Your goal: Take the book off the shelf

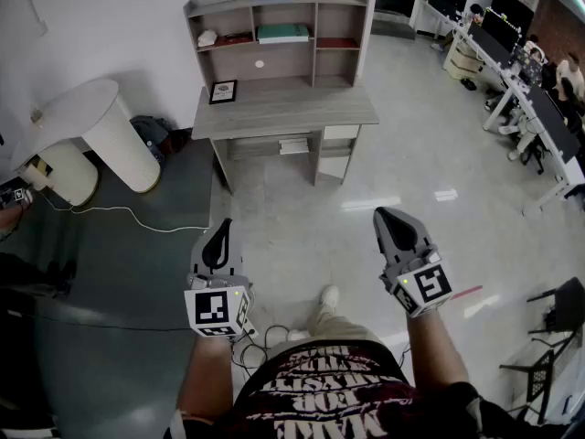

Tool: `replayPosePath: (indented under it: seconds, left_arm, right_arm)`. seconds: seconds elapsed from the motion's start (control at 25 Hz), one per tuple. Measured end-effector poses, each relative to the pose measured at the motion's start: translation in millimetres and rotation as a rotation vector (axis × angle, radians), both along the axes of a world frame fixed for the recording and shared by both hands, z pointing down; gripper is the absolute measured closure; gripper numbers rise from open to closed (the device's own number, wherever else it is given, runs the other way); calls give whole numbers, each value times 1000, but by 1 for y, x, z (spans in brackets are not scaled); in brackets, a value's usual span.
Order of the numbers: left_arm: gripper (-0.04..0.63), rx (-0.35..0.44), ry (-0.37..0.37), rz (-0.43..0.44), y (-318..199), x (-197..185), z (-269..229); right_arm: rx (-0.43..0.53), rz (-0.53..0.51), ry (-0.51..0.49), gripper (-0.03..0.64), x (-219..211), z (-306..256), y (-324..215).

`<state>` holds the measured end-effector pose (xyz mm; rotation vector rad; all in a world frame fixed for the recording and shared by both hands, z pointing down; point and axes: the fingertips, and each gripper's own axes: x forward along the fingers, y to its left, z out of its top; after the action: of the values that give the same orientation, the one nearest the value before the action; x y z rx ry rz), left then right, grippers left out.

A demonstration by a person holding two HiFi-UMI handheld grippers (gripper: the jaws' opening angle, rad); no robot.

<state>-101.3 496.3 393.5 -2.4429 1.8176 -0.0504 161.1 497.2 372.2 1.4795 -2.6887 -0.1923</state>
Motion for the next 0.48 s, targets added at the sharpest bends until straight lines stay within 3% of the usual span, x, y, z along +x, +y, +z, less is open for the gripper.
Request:
replayPosePath:
  seconds: [0.32, 0.36, 0.4, 0.48]
  left_arm:
    - [589, -19, -18, -11, -14, -22, 6]
    - [589, -23, -19, -16, -17, -25, 8]
    - [590, -26, -21, -18, -20, -27, 9]
    - [590, -30, -28, -19, -26, -30, 11]
  right_arm:
    - [8, 29, -18, 612, -6, 4, -18]
    - [4, 31, -35, 578, -6, 5, -23]
    - [-9, 28, -51, 466, -7, 7, -29]
    - [-33, 29, -74, 390, -7, 11, -41]
